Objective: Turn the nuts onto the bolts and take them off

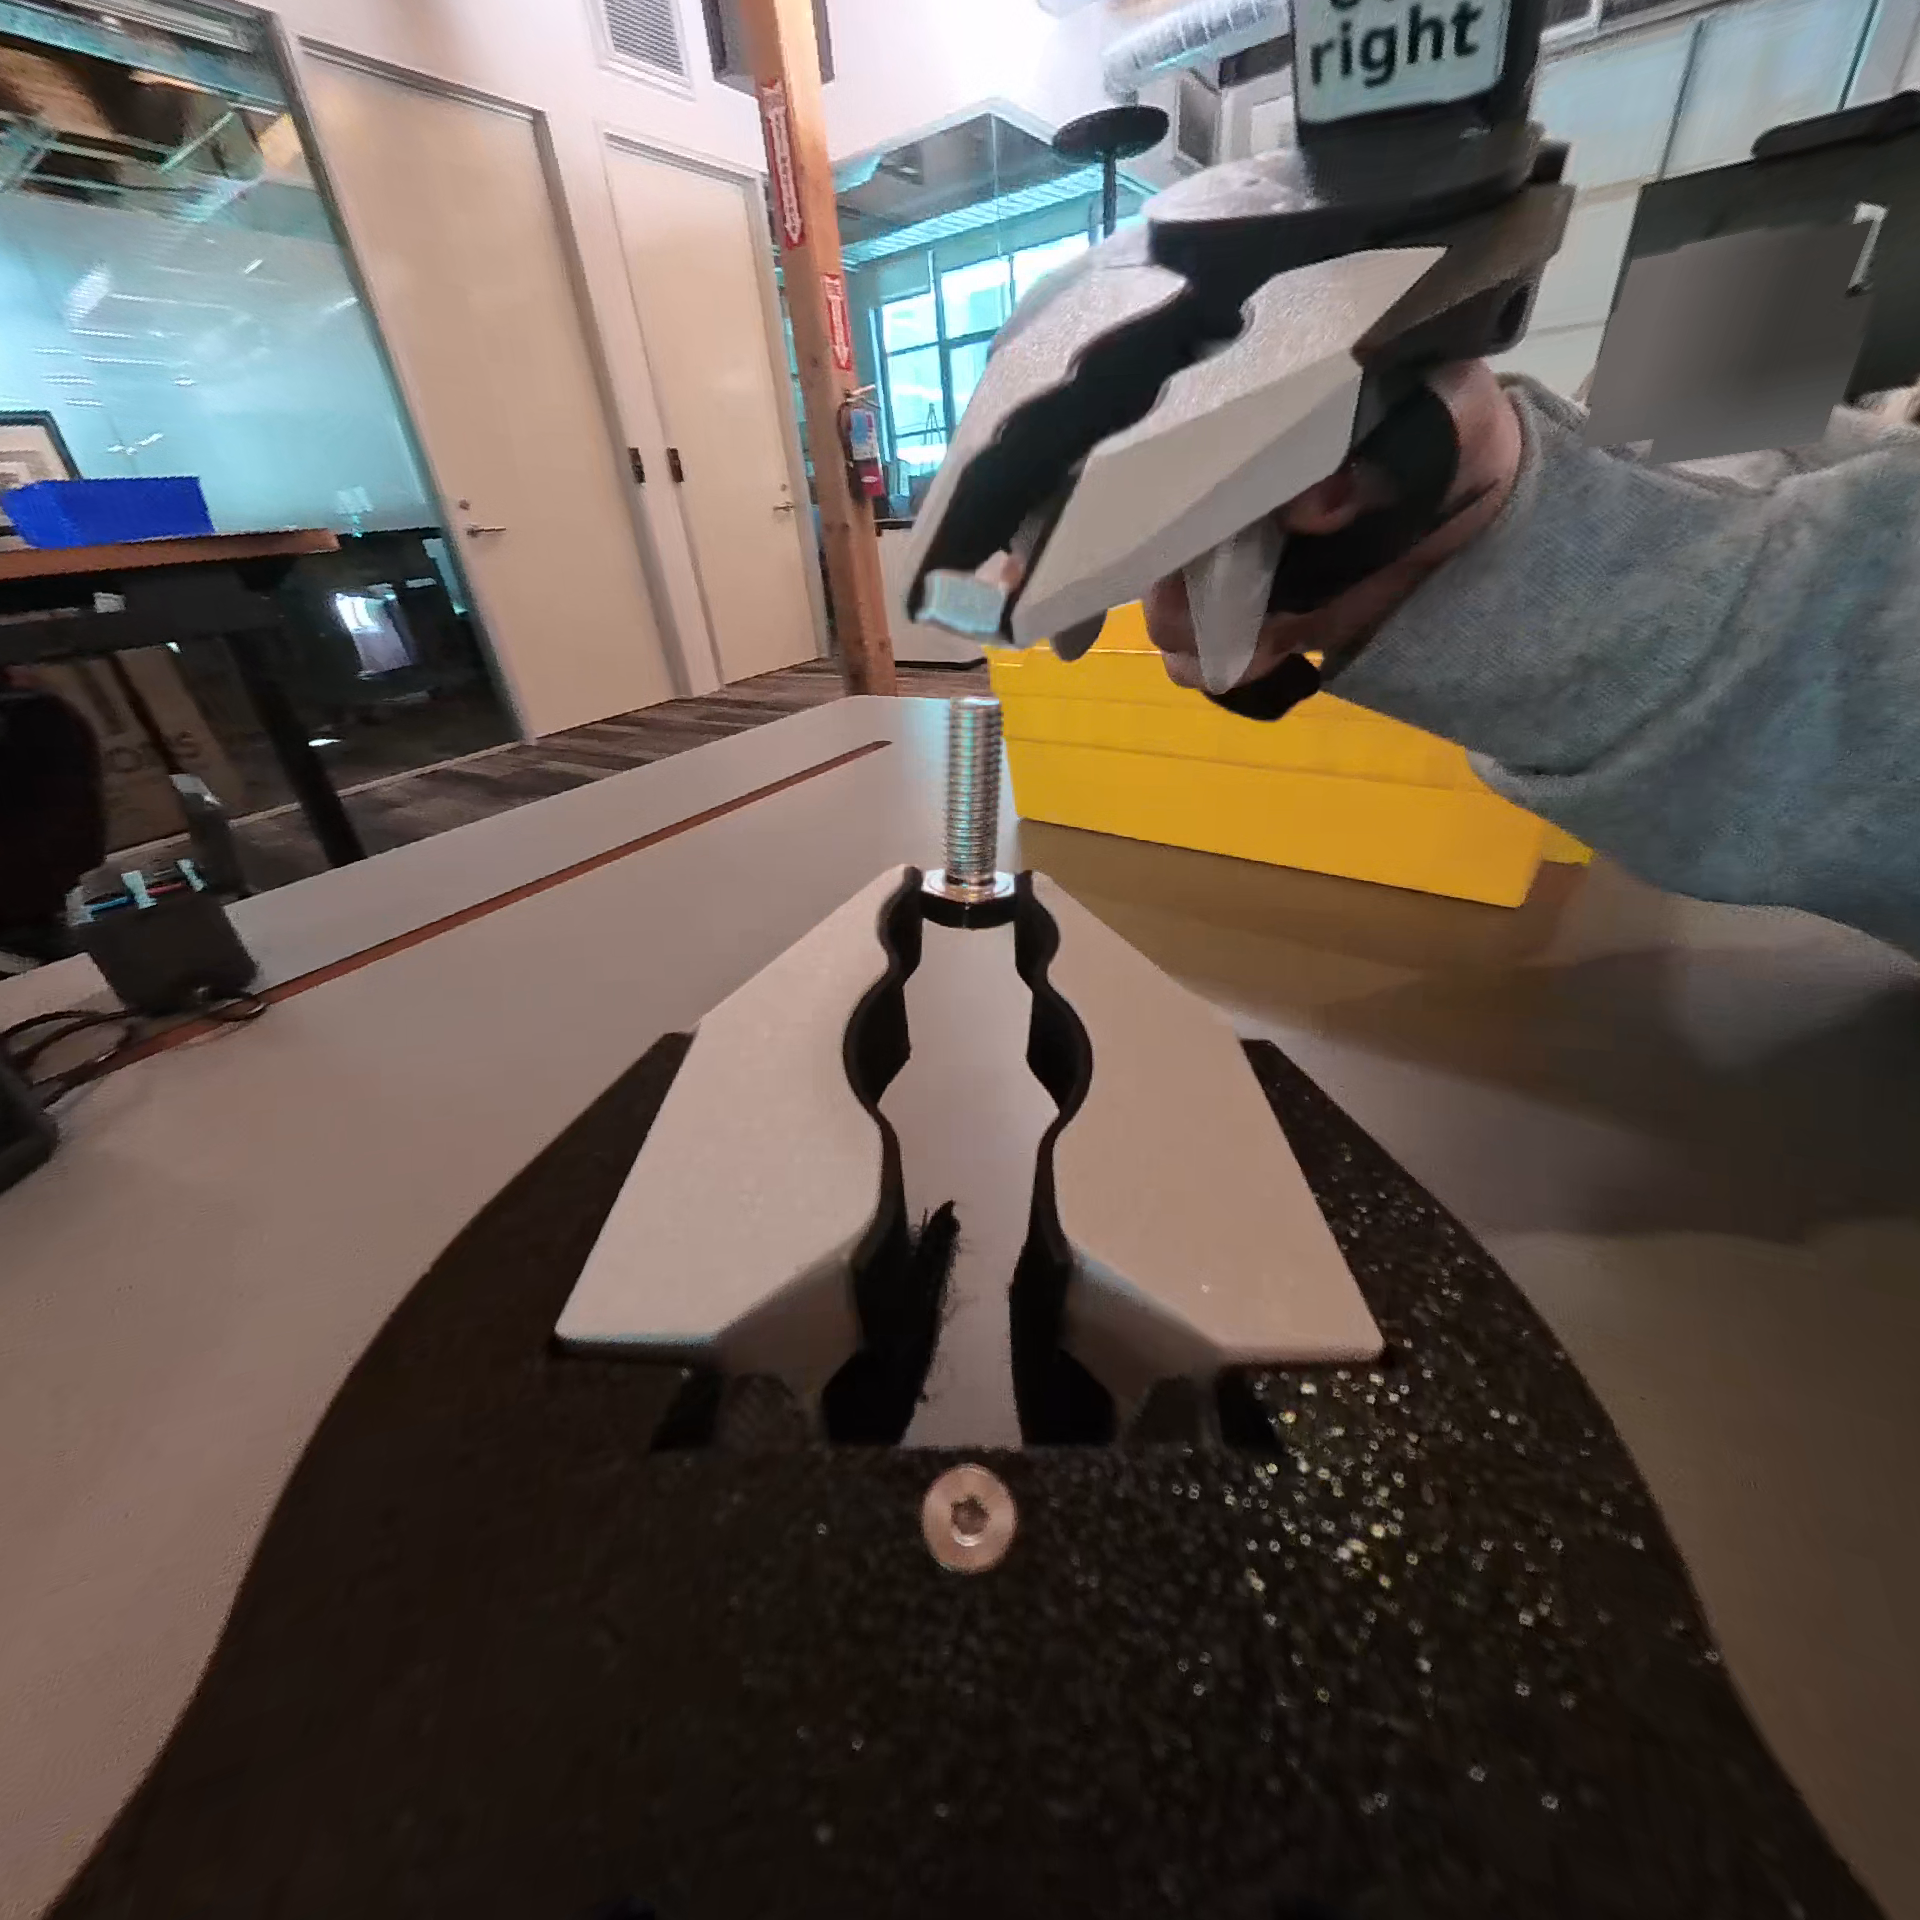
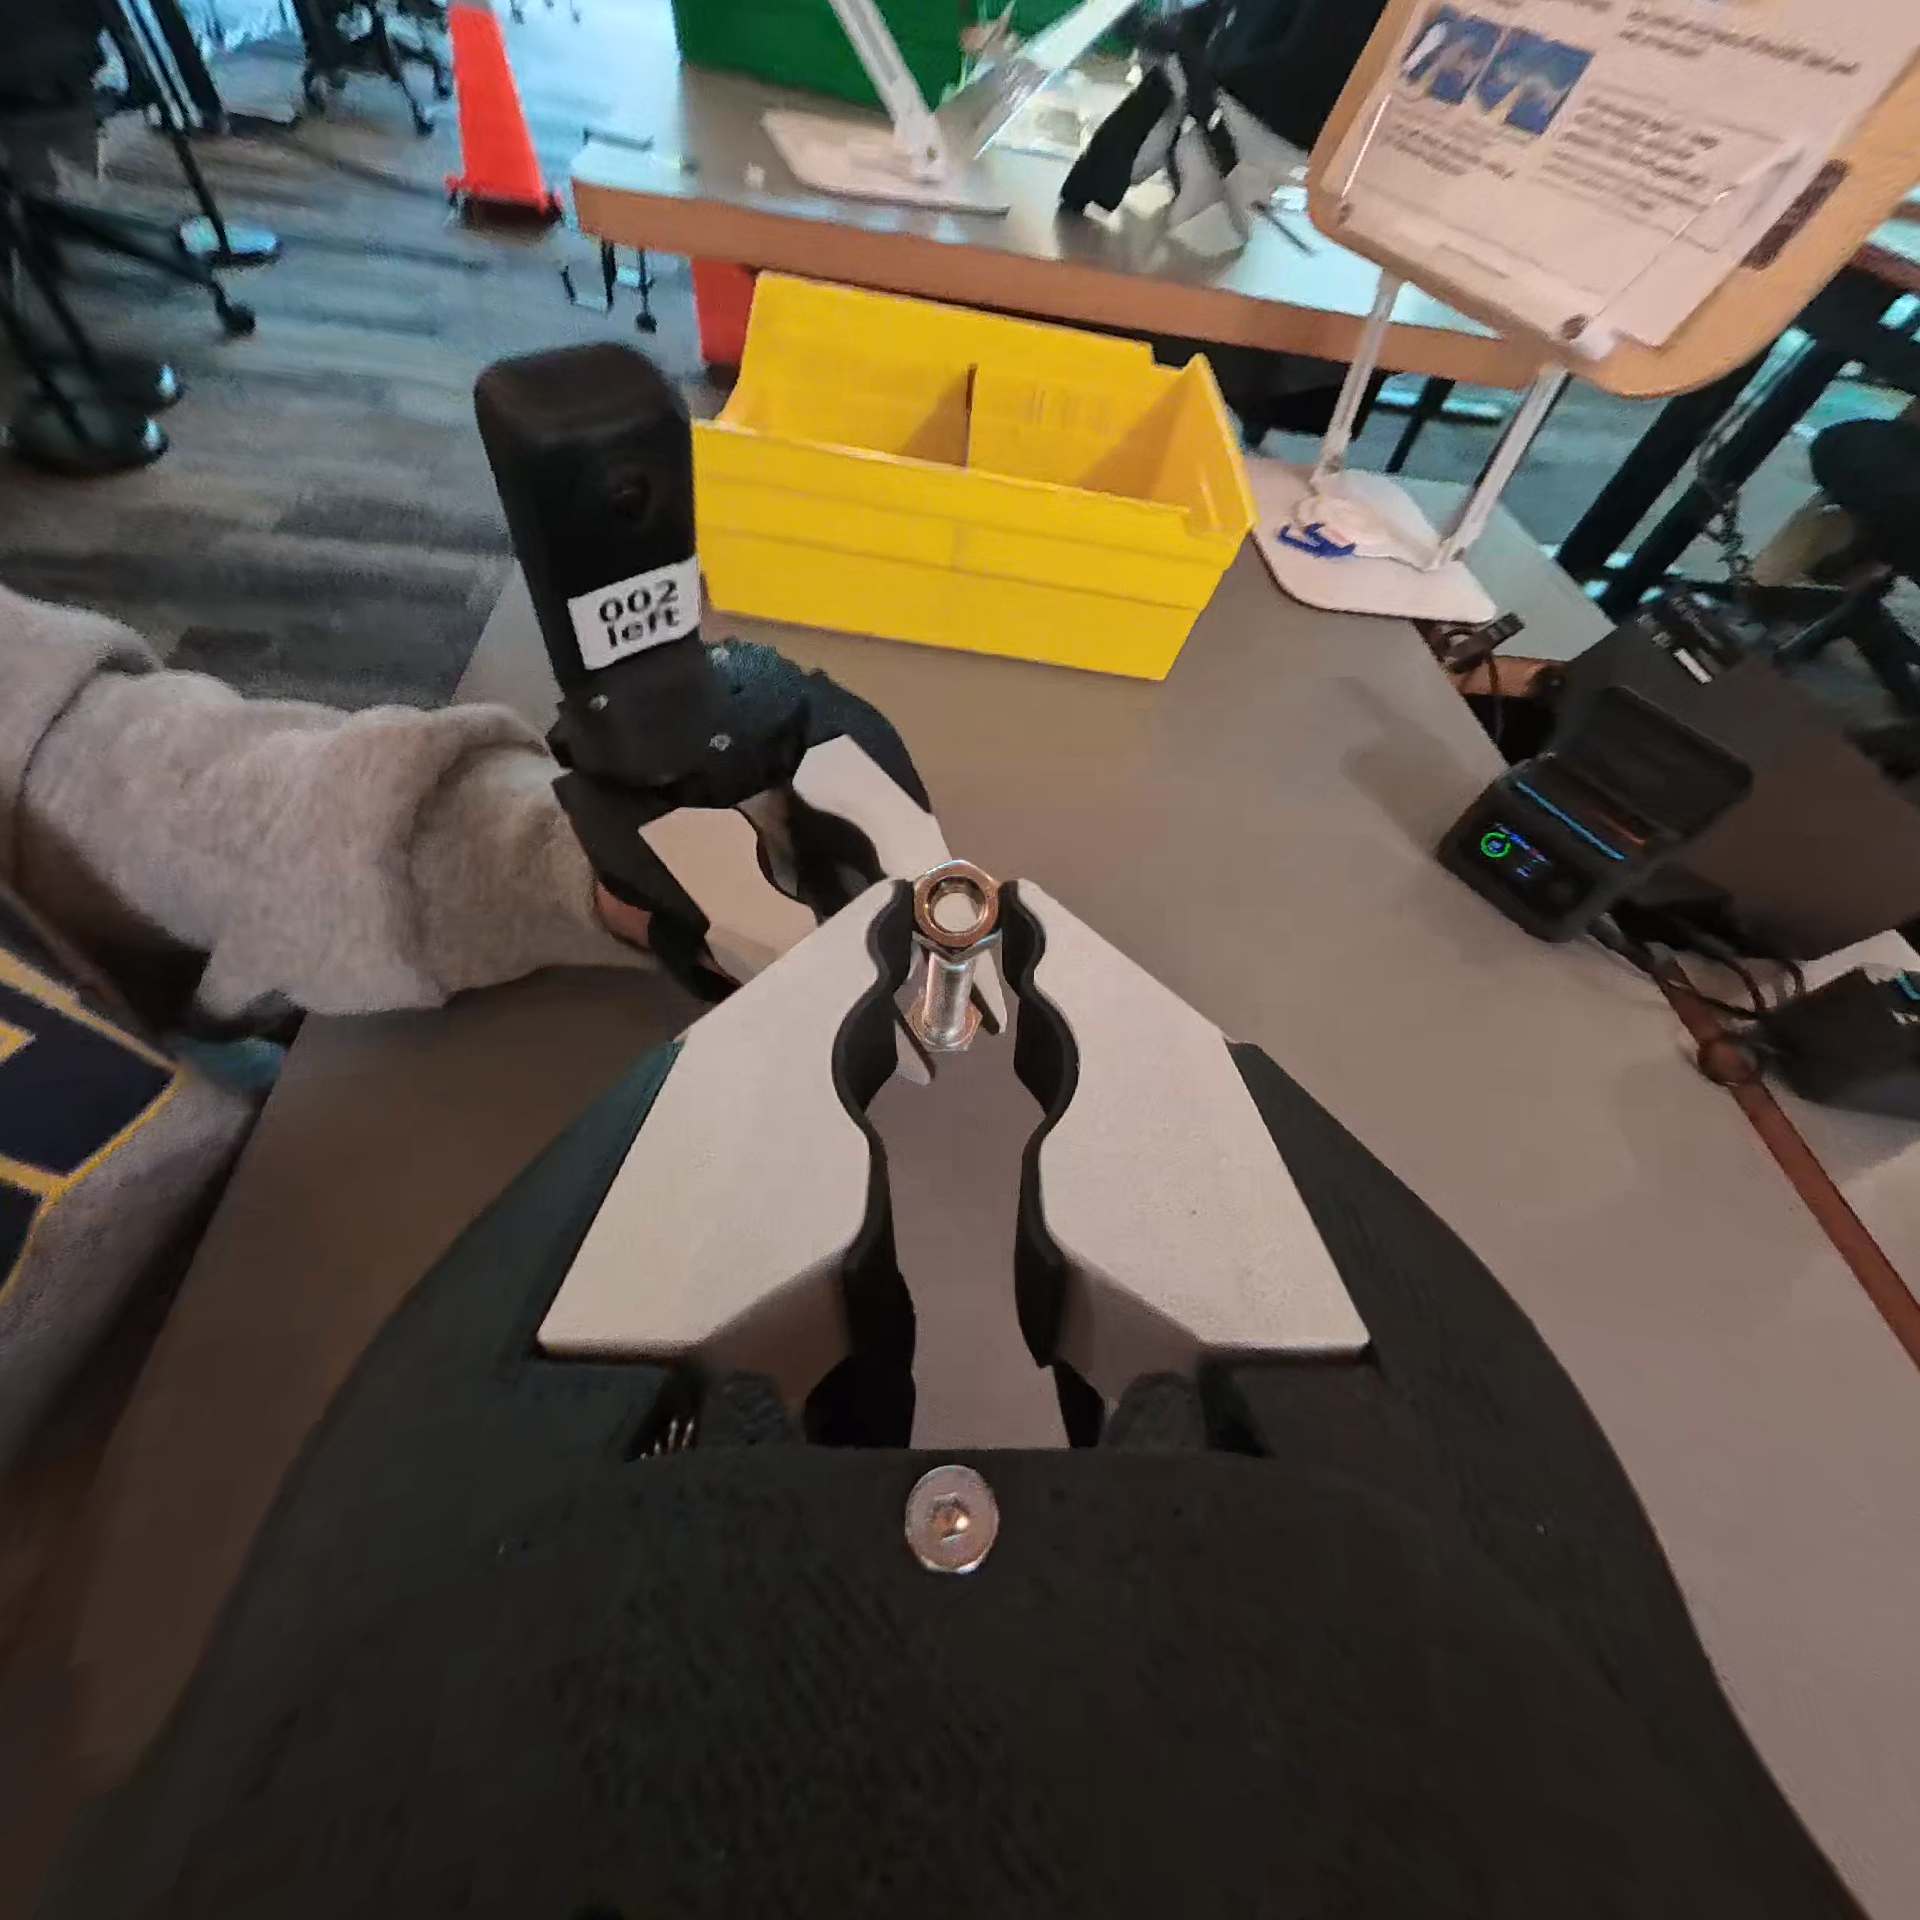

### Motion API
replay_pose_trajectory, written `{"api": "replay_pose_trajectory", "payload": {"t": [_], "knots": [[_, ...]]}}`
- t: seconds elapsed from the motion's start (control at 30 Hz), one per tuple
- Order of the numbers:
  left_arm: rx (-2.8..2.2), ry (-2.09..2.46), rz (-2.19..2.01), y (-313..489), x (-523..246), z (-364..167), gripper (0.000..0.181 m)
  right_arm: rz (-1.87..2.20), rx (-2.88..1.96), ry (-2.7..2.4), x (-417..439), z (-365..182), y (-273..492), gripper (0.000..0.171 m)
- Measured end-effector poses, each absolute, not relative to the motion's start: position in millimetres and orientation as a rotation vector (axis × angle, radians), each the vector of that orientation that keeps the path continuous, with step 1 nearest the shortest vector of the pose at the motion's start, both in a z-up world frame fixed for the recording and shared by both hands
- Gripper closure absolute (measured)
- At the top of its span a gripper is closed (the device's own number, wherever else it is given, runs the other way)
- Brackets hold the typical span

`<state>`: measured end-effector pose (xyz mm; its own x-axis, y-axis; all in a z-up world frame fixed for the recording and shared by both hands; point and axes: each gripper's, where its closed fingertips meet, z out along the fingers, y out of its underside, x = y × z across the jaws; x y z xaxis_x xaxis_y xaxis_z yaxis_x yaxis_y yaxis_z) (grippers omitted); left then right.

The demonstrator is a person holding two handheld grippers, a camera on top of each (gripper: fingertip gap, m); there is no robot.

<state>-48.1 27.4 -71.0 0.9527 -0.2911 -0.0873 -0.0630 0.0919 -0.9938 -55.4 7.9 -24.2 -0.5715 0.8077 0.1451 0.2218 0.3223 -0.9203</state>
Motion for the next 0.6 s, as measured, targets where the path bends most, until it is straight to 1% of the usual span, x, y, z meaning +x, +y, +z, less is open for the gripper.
{"api": "replay_pose_trajectory", "payload": {"t": [0.33, 0.43, 0.6], "knots": [[-1.488, 0.356, -0.205, 24, -38, -74, 0.166, 1.109, -0.846, -2.232, -46, -40, 4, 0.155], [-1.484, 0.383, -0.232, 23, -33, -74, 0.166, 1.136, -0.822, -2.299, -41, -41, 4, 0.155], [-1.48, 0.316, -0.258, 24, -38, -72, 0.166, 1.215, -0.909, -2.203, -48, -39, 5, 0.155]]}}
